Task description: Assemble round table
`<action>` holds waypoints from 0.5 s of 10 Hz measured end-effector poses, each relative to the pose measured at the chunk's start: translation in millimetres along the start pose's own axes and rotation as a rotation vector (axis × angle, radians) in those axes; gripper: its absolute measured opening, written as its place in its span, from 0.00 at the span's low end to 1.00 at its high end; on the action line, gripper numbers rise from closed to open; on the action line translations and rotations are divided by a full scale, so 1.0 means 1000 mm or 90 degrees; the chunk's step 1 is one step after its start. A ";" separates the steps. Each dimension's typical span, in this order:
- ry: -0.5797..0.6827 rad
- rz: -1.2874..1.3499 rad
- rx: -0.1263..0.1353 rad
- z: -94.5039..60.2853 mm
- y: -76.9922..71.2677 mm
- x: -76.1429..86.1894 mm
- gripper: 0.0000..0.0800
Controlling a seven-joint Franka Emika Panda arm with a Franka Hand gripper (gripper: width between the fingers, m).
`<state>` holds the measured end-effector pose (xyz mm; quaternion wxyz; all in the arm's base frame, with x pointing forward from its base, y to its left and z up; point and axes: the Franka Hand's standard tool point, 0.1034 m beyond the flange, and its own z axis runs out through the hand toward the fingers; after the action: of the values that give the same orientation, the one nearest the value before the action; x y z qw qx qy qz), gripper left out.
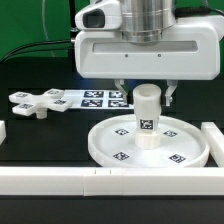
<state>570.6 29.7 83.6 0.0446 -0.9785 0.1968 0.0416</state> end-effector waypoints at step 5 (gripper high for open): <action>0.005 0.200 0.008 -0.001 0.002 0.001 0.52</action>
Offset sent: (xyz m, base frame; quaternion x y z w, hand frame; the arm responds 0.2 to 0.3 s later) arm 0.0000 0.0000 0.0000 0.0000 0.0000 0.1938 0.9810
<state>571.3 27.2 84.5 0.0426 -0.9356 0.3479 0.0428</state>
